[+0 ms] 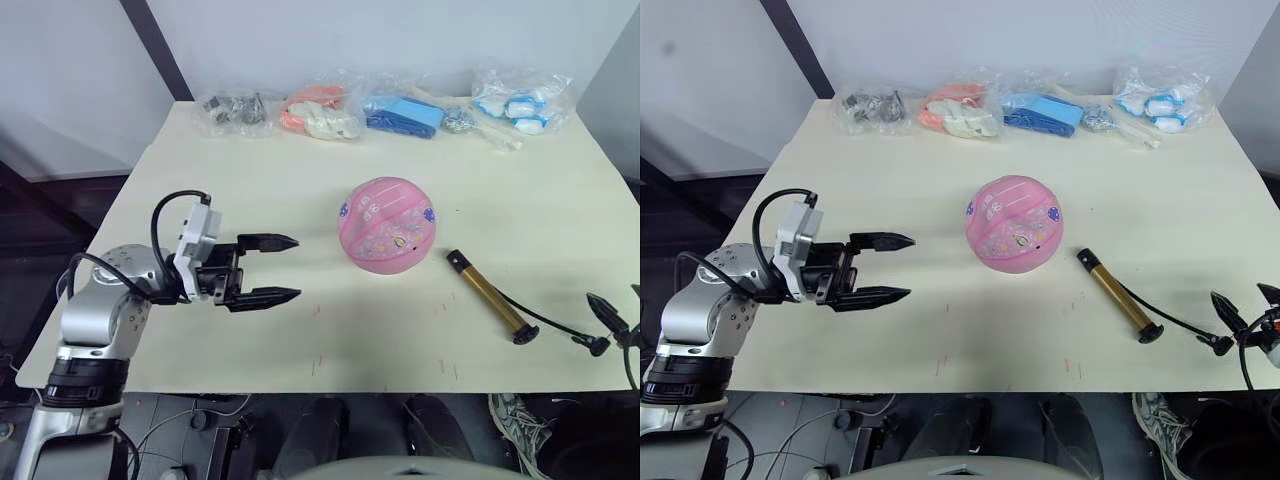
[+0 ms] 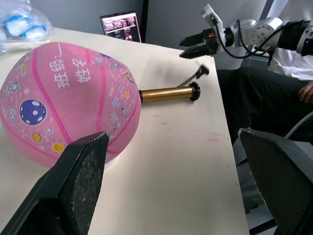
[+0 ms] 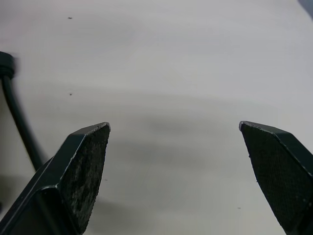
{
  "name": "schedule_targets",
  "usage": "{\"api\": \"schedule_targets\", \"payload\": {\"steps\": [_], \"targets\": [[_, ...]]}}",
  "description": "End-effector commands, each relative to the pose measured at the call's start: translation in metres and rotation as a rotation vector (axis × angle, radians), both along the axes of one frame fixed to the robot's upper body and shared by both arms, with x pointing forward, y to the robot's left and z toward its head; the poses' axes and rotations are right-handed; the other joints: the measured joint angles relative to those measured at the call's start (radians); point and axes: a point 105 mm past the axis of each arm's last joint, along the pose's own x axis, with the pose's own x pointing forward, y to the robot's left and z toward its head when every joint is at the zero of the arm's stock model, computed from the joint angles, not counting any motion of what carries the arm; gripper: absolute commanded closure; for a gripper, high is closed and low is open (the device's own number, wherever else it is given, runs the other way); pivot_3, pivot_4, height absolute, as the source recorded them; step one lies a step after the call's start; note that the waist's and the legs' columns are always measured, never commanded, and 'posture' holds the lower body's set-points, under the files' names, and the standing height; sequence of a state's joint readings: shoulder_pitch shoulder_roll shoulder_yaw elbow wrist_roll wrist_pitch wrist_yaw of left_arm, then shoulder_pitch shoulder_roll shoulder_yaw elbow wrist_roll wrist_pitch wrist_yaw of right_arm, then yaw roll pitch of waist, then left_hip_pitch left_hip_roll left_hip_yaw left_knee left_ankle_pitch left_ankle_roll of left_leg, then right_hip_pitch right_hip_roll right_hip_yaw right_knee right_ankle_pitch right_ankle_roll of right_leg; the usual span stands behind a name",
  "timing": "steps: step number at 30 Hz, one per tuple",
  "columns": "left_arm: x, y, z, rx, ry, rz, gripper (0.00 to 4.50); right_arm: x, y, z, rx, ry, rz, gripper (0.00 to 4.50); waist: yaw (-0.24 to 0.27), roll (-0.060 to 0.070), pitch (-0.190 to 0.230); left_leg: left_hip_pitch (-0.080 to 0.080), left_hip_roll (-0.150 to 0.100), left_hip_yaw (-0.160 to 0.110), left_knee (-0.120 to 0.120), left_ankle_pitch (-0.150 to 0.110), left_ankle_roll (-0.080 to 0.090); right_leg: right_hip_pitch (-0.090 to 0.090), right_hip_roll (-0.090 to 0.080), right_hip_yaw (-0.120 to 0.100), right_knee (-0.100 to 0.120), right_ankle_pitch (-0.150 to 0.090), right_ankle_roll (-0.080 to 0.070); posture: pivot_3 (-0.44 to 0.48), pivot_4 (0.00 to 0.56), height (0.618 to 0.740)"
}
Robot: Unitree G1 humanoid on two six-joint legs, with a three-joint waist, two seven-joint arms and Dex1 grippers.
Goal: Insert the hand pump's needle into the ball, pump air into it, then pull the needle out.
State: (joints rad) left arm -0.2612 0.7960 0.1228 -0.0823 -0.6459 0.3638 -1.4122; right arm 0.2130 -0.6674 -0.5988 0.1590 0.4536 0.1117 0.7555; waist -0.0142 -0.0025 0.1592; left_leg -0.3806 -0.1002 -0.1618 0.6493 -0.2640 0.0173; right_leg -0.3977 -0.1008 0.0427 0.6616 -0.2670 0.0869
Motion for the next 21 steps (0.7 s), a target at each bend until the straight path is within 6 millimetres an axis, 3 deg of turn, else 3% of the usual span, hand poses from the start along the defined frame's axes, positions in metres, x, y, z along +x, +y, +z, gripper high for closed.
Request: {"api": "schedule_targets", "payload": {"steps": [1,7,11,15,21], "targets": [[0.002,0.012,0.005,0.018,-0.045,0.057,0.00,-0.002,0.007,0.020,-0.025,-0.072,0.063,0.06,0.000,0.000,0.000,0.000,0.000,0.000,0.000,0.000,0.000,0.000,0.000,0.000,0.000,0.000,0.000,0.000,0.150,0.736],[0.004,0.024,-0.012,0.045,-0.042,0.159,0.00,-0.013,0.046,0.025,0.013,-0.107,0.245,0.06,0.001,0.000,0.000,0.000,0.000,0.000,0.000,0.000,0.000,0.000,0.000,0.000,0.000,0.000,0.000,0.000,0.150,0.736],[0.006,0.034,-0.035,0.081,-0.004,0.264,0.00,-0.029,0.064,0.020,0.015,-0.082,0.363,0.06,0.002,0.000,0.000,0.000,0.000,0.000,0.000,0.000,0.001,0.000,0.000,0.000,-0.001,0.000,0.000,0.000,0.150,0.736],[0.006,0.043,-0.053,0.113,-0.002,0.357,0.00,-0.046,0.066,0.013,0.006,-0.067,0.423,0.06,0.003,0.000,0.000,0.000,0.000,0.000,0.000,0.000,0.001,0.000,-0.001,0.000,-0.001,0.000,0.000,0.000,0.150,0.736],[-0.002,0.066,-0.075,0.144,0.020,0.475,0.00,-0.072,0.039,0.006,-0.028,-0.073,0.423,0.06,0.002,0.000,0.000,0.001,0.001,0.001,0.000,-0.001,0.001,0.001,-0.001,0.001,-0.001,0.000,0.000,0.000,0.150,0.736]]}}
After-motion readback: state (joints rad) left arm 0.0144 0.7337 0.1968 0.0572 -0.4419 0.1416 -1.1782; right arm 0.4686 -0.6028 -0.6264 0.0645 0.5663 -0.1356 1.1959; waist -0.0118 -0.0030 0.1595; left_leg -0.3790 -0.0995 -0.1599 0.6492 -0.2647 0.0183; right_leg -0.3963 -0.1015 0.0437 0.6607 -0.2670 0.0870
